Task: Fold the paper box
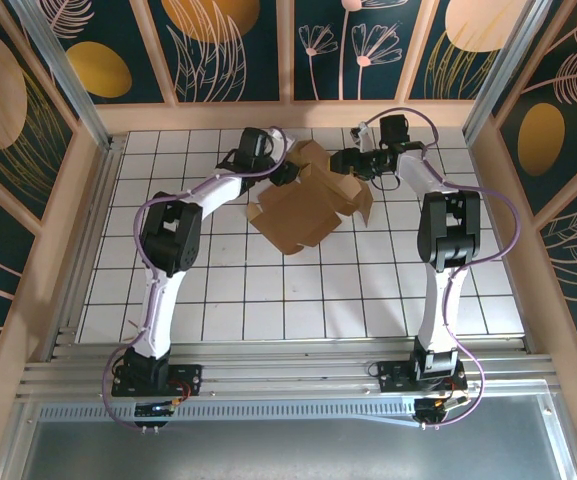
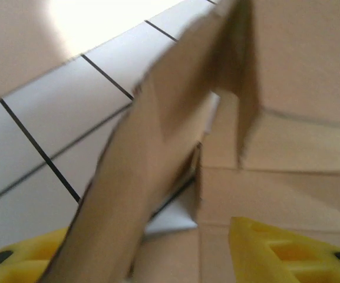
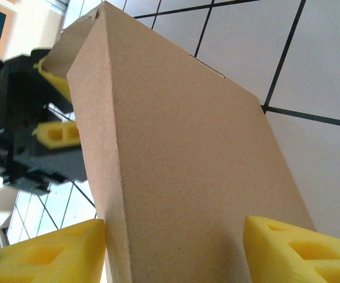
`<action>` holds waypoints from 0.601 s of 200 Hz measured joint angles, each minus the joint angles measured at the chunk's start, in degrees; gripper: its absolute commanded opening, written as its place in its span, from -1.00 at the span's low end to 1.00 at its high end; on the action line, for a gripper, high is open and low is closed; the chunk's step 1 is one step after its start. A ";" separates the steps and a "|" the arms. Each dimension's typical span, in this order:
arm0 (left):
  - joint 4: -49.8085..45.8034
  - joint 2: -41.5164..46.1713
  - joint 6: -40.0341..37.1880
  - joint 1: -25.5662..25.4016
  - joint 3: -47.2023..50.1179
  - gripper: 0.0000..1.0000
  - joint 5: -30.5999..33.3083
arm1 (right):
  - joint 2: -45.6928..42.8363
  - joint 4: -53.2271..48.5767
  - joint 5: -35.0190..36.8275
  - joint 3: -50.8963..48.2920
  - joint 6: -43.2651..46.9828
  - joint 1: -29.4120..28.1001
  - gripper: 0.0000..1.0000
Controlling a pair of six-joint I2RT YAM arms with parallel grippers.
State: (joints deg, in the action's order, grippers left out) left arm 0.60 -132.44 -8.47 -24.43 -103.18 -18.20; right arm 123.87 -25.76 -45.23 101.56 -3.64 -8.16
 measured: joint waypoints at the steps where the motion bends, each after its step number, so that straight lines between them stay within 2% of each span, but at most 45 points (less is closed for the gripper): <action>1: 0.02 0.15 -0.02 0.00 0.17 0.17 -0.09 | 0.00 0.00 0.00 0.00 0.00 0.00 0.25; 32: 0.92 4.72 2.27 0.55 4.35 0.24 -0.61 | 0.00 0.00 0.28 0.00 0.02 -0.09 0.25; 66: 2.73 10.80 11.06 2.71 10.21 0.12 0.96 | 0.00 0.11 0.44 0.00 0.02 -0.09 0.25; 91: 4.48 16.72 21.35 4.00 17.86 -0.17 3.93 | 0.00 0.28 0.46 0.00 0.00 -0.09 0.25; 120: 6.60 19.69 35.91 3.85 24.48 -0.67 6.58 | 0.00 0.37 0.44 0.02 -0.17 -0.09 0.25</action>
State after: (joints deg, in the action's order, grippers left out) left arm 7.20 -112.75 27.44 -20.58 -78.70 -11.62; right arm 123.87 -25.39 -44.80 101.58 -3.81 -8.25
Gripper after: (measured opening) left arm 0.247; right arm 0.626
